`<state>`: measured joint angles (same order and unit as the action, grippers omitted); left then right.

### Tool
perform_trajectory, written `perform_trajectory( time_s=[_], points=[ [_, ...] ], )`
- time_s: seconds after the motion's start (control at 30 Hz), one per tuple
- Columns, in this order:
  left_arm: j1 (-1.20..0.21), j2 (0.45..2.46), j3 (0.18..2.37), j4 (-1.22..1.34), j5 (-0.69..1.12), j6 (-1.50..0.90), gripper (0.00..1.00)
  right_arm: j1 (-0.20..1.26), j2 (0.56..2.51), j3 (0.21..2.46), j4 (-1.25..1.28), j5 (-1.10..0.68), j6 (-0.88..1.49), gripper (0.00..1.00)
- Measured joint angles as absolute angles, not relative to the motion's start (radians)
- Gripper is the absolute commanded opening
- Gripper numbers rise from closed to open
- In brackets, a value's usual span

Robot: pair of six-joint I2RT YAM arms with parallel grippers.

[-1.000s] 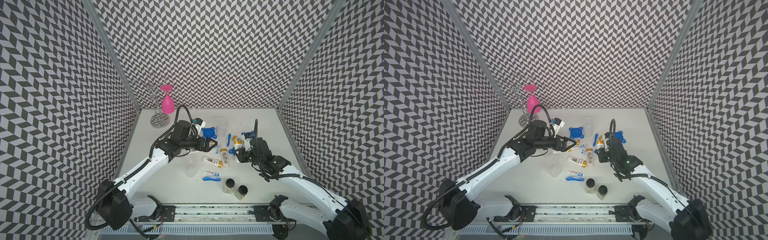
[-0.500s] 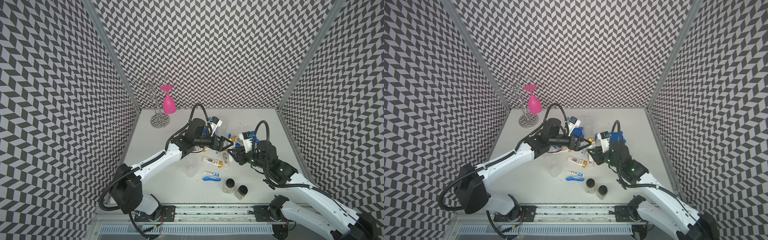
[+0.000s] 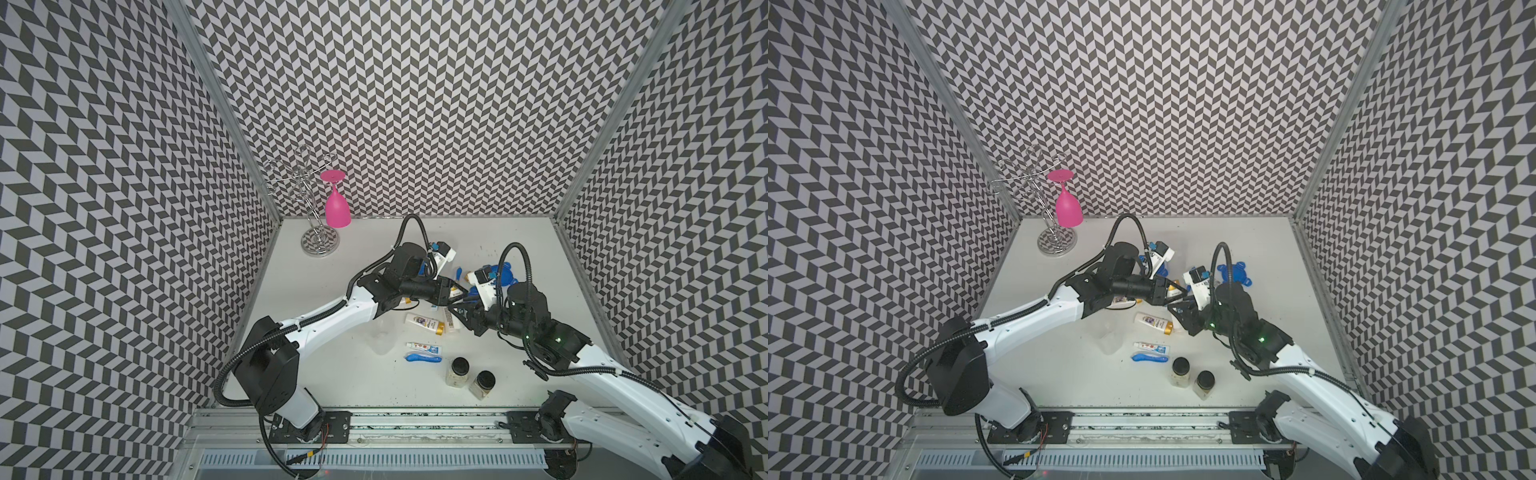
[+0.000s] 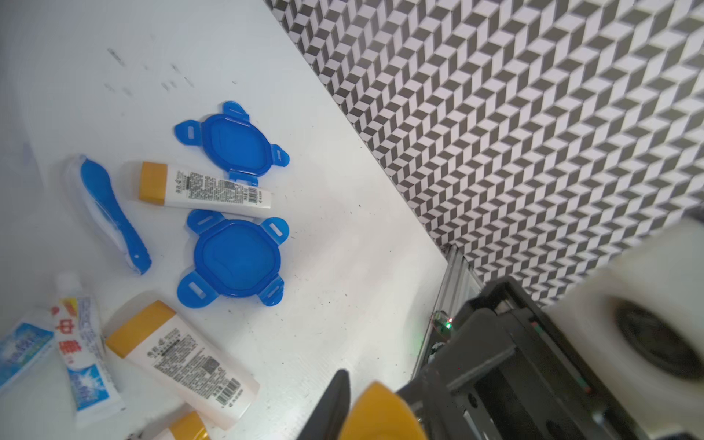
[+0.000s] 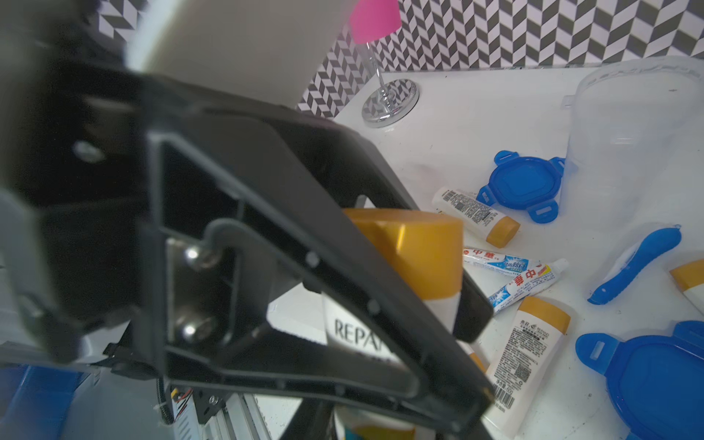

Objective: Pack away toiletry kits
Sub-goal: Place the toiletry item into the container.

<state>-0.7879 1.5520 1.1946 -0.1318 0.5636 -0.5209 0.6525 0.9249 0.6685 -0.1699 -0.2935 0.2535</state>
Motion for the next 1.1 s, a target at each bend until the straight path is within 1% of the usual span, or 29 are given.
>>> perform_trajectory(
  time_s=[0.03, 0.07, 0.1, 0.13, 0.17, 0.2, 0.3, 0.47, 0.53, 0.7, 0.8, 0.93, 1.1],
  points=[
    [-0.79, 1.541, 1.194, -0.14, 0.55, -0.519, 0.0, 0.653, 0.929, 0.669, -0.163, -0.294, 0.249, 0.45],
    [-0.791, 1.53, 1.193, -0.149, 0.54, -0.517, 0.0, 0.654, 0.931, 0.669, -0.154, -0.294, 0.249, 0.68],
    [-0.791, 1.512, 1.192, -0.163, 0.526, -0.513, 0.0, 0.658, 0.937, 0.675, -0.145, -0.292, 0.244, 0.84],
    [-0.791, 1.488, 1.187, -0.181, 0.505, -0.509, 0.0, 0.658, 0.944, 0.685, -0.143, -0.288, 0.24, 0.94],
    [-0.791, 1.461, 1.183, -0.204, 0.481, -0.502, 0.0, 0.658, 0.952, 0.697, -0.142, -0.285, 0.235, 0.98],
    [-0.791, 1.428, 1.177, -0.225, 0.452, -0.495, 0.0, 0.658, 0.964, 0.715, -0.141, -0.279, 0.228, 0.99],
    [-0.785, 1.306, 1.153, -0.288, 0.327, -0.48, 0.0, 0.662, 1.007, 0.769, -0.13, -0.284, 0.215, 1.0],
    [-0.772, 1.095, 1.074, -0.383, 0.087, -0.461, 0.0, 0.663, 1.102, 0.839, -0.139, -0.25, 0.202, 0.93],
    [-0.772, 1.035, 1.038, -0.406, -0.014, -0.461, 0.0, 0.659, 1.182, 0.873, -0.172, -0.235, 0.194, 0.91],
    [-0.772, 0.949, 0.931, -0.439, -0.197, -0.467, 0.0, 0.658, 1.392, 0.969, -0.32, -0.189, 0.191, 0.88],
    [-0.772, 0.909, 0.877, -0.451, -0.278, -0.467, 0.0, 0.658, 1.465, 0.992, -0.4, -0.153, 0.21, 0.87],
    [-0.772, 0.872, 0.834, -0.45, -0.352, -0.465, 0.0, 0.657, 1.51, 0.997, -0.486, -0.117, 0.235, 0.84],
    [-0.772, 0.869, 0.805, -0.429, -0.389, -0.464, 0.0, 0.656, 1.552, 0.996, -0.546, -0.086, 0.257, 0.78]
  ],
)
